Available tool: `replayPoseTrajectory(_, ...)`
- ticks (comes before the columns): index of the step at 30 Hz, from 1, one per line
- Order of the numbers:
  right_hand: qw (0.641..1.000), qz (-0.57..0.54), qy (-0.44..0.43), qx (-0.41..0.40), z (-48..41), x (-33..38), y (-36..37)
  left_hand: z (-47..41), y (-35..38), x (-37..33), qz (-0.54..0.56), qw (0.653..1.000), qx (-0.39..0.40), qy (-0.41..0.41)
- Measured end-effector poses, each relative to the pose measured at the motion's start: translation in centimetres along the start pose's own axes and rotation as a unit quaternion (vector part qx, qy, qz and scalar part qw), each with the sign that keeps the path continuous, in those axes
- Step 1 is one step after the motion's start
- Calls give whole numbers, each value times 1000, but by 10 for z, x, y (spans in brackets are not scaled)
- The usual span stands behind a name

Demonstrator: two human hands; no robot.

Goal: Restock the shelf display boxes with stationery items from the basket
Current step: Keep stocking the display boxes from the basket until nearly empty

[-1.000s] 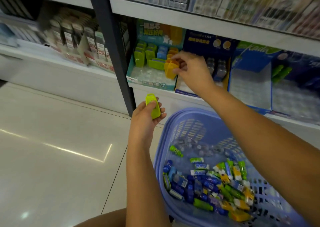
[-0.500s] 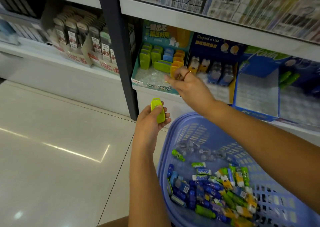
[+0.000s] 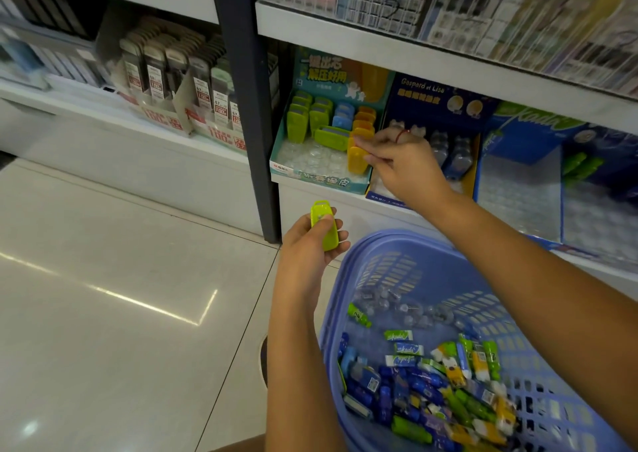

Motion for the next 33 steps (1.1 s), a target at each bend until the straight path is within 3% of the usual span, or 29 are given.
replayPoseTrajectory(8, 999, 35, -6, 31, -2, 1, 3, 1, -2, -1, -1, 1000, -1, 0)
replayPoseTrajectory(12, 996, 11, 90, 4, -6, 5, 3, 1, 0, -3, -7, 1000, -4, 0)
replayPoseTrajectory(18, 989, 149, 16, 17, -37, 29, -13, 7, 6, -5, -5, 1000, -4, 2)
replayPoseTrajectory(22, 938, 320, 89, 104, -68, 43, 13, 10, 6, -8, 3, 1000, -2, 8)
replayPoseTrajectory(26, 930, 319, 163, 86, -81, 49, 32, 9, 1, -13, 15, 1000, -3, 22)
replayPoseTrajectory(33, 917, 374, 119, 65, -64, 45, 39, 6, -8, -12, 25, 1000, -4, 15)
Point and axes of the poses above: each hand's wrist, its own z-axis away from the middle knuckle, its own y-axis out of the palm, x = y × z, the point moved 1 cm from there along -z, towards the middle knuckle, and after that the axes turned 1 degree about x, right-handed, at the moved point
